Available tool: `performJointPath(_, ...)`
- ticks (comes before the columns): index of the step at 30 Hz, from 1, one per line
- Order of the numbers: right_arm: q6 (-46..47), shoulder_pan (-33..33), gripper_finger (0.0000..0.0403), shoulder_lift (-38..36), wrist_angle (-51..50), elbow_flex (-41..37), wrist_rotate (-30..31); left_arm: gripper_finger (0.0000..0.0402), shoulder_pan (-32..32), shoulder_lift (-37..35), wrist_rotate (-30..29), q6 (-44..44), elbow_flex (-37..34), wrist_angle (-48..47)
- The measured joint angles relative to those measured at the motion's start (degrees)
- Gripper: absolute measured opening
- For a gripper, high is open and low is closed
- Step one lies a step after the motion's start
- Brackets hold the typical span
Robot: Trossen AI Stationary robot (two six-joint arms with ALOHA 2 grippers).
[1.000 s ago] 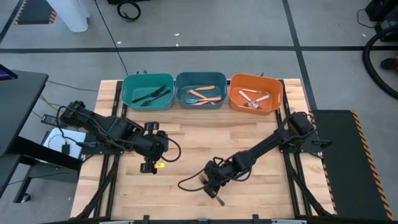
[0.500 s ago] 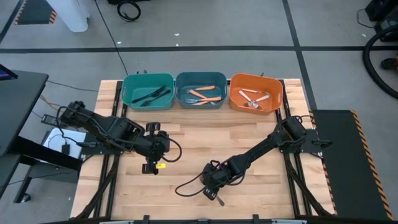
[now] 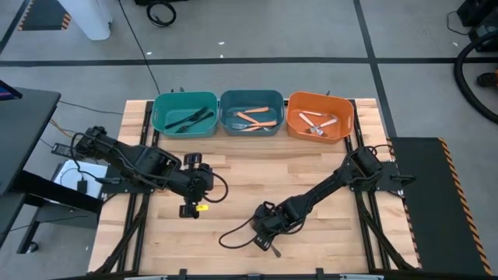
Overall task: Sort silverware by color (type)
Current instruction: Put the black fork in the green bin
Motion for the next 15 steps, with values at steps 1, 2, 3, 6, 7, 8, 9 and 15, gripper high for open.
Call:
performJointPath(1,-0.8,0.0,0.0129,0.0,0.2,0.0,-0.4,0.0127,0.0,0.0,0.0,0.0,0.0,0.1)
performJointPath(2,-1.1,0.0,0.0129,-0.4,0.2,0.0,-0.7,0.0127,0.0,0.0,0.0,0.0,0.0,0.3)
performJointPath(3,-1.2,-0.1,0.0129,-0.5,0.3,0.0,-0.9,0.0127,0.0,0.0,0.0,0.0,0.0,0.5)
performJointPath(6,-1.2,-0.1,0.0129,-1.3,0.6,-0.2,-1.3,0.0127,0.0,0.0,0.0,0.0,0.0,0.5)
performJointPath(7,-1.4,-0.1,0.0129,-1.6,0.9,-0.3,-1.4,0.0127,0.0,0.0,0.0,0.0,0.0,0.5)
performJointPath(8,-1.9,-0.1,0.0129,-2.0,1.4,-0.3,-1.3,0.0127,0.0,0.0,0.0,0.0,0.0,0.5)
performJointPath(9,-2.3,-0.1,0.0129,-2.6,2.0,-0.3,-1.4,0.0127,0.0,0.0,0.0,0.0,0.0,0.6)
performJointPath(15,-3.6,0.1,0.0129,-4.0,4.2,-0.2,-3.3,0.0127,0.0,0.0,0.0,0.0,0.0,0.7)
